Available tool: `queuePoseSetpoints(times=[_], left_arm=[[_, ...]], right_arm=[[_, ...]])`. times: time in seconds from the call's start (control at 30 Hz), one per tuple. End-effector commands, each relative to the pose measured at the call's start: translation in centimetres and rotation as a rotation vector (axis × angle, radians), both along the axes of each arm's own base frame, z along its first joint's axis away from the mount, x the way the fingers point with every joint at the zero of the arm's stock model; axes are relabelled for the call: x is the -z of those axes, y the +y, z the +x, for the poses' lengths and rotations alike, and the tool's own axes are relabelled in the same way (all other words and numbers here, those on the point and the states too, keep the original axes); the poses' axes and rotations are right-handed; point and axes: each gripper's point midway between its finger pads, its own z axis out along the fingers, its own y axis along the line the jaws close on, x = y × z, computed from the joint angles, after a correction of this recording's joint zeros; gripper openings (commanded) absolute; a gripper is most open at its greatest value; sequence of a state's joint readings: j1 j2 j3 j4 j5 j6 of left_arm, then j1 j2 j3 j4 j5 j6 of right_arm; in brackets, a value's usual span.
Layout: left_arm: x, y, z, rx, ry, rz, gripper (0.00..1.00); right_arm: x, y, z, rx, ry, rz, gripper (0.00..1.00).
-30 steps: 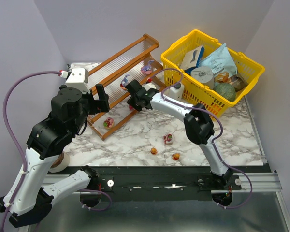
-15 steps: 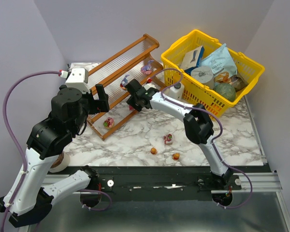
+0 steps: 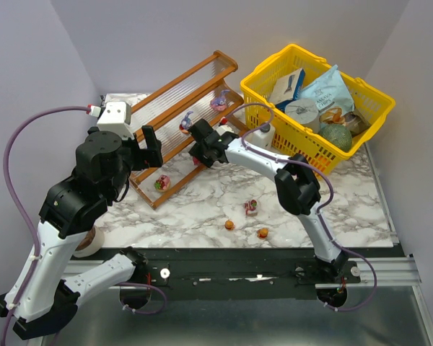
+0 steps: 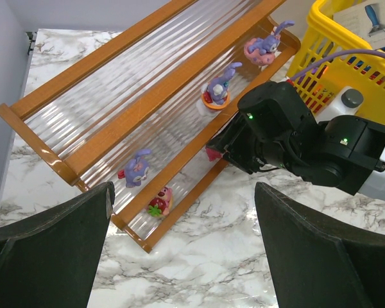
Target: Place and organize the plastic toys onto the shelf
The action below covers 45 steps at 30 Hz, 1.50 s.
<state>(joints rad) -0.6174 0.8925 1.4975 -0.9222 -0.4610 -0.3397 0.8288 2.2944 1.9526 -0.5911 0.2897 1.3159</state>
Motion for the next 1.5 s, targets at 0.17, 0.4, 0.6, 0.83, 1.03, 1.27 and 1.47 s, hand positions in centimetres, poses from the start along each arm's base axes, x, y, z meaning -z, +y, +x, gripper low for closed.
queuePoseSetpoints(times=[0.17,0.4,0.6,0.83,1.03,1.27,1.47], left_arm=[[-0.5,0.6,-0.2,-0.018,-0.014,0.013,0.99],[-0.5,0.7,-0.2,-0.021,-0.015,0.013,0.99],[-0.5,0.7,-0.2,-0.023,-0.017,0.011,0.99],[-0.3,0.7,-0.3,-0.023,-0.012,0.009,0.99],[-0.2,0.6,-0.2,-0.022,-0.011,0.009,0.99],[-0.1,0.6,-0.2,-0.021,-0.009,0.008,0.99],[0.0,0.6,-0.3,-0.021,-0.007,0.006,0.99]], right_arm=[[-0.2,-0.2,0.2,-0.026,-0.010,0.022,0.60],[-1.3,0.1,0.3,-0.041,-0.043,0.059,0.65],[-1.7,0.1,0.1,-0.056,-0.059,0.085,0.67],[-2.3,0.3,-0.2,-0.092,-0.103,0.123,0.70],[-2.9,0.3,-0.5,-0.106,-0.145,0.160,0.74],[-3.3,0.1,-0.6,-0.109,-0.186,0.195,0.78],[-3.5,-0.2,-0.9,-0.113,-0.192,0.202,0.76]])
